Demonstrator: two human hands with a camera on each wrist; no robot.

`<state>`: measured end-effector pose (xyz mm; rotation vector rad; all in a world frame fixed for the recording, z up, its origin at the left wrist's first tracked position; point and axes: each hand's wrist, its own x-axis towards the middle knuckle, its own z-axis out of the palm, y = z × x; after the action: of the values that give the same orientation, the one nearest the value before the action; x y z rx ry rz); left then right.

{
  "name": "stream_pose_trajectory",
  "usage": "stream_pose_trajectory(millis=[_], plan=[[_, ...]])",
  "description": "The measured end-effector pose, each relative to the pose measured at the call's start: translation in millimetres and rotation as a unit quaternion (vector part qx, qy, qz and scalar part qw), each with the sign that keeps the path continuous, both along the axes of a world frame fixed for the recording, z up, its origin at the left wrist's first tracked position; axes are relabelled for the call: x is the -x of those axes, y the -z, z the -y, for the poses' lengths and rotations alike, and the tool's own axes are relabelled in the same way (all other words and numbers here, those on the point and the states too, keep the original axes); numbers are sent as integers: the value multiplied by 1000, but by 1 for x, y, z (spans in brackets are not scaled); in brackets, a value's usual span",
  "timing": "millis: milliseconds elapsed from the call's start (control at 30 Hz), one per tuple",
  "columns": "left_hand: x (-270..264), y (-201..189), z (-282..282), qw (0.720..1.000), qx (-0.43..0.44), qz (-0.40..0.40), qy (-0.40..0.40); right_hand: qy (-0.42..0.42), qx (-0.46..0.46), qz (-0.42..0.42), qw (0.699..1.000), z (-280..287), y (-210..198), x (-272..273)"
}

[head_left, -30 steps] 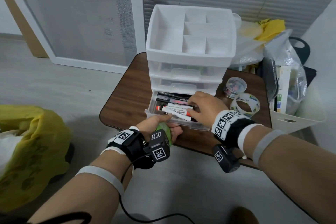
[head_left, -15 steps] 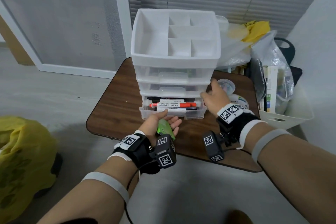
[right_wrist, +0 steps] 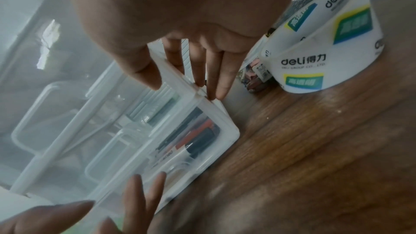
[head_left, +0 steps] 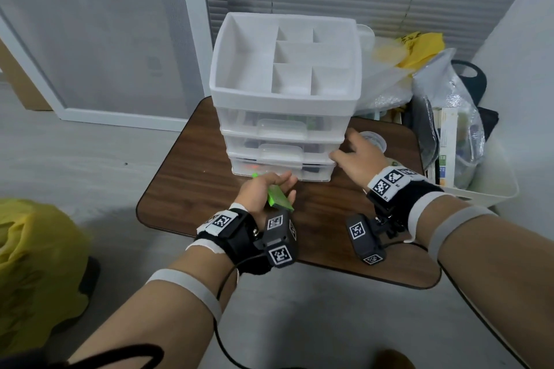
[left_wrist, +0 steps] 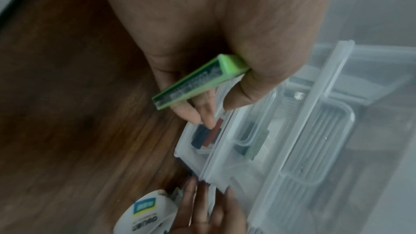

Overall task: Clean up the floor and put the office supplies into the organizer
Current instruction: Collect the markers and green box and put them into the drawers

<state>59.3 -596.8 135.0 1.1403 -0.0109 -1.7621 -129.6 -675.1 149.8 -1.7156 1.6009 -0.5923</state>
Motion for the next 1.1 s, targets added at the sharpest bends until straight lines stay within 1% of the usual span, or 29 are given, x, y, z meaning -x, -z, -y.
stream_pose_trajectory(millis=[67,133,200,300,367,467,567,633,733,867,933,1033,1067,1100], plan=[[3,2,-3,1000,-5,24,2,-7,13,8,1000,-6,-3,1],[4,-4,-5,999,14,32,14,-8,30,29,999,-11,-9,2],[3,-14,-2,999,40,24,23,6,38,59,998,-12,-16,4],[2,-28,6,999,50,3,-9,39,49,82,995,-13,-31,3],[3,-35,10,999,47,-1,-23,42,59,78,994,-10,-38,2],[4,-38,13,999,34,16,-25,1,73,24,997,-4,-41,5],[5,-33,10,998,17,59,2,-21,78,-24,996,-4,-47,4],[4,-28,1,998,14,53,22,-36,78,-52,995,-3,-49,3],[1,-30,-16,997,-11,36,60,-38,71,-63,995,1,-48,5],[-8,-45,-27,991,-65,37,108,-38,49,-78,995,-4,-51,4],[-14,-61,-31,986,-74,45,142,-27,42,-92,995,-13,-56,1],[-17,-82,-34,979,-51,36,195,46,80,-93,991,-32,-62,0],[-17,-90,-33,975,-27,32,218,44,95,-116,988,-41,-64,-2],[-17,-99,-32,972,3,27,233,20,106,-148,983,-50,-64,-4]])
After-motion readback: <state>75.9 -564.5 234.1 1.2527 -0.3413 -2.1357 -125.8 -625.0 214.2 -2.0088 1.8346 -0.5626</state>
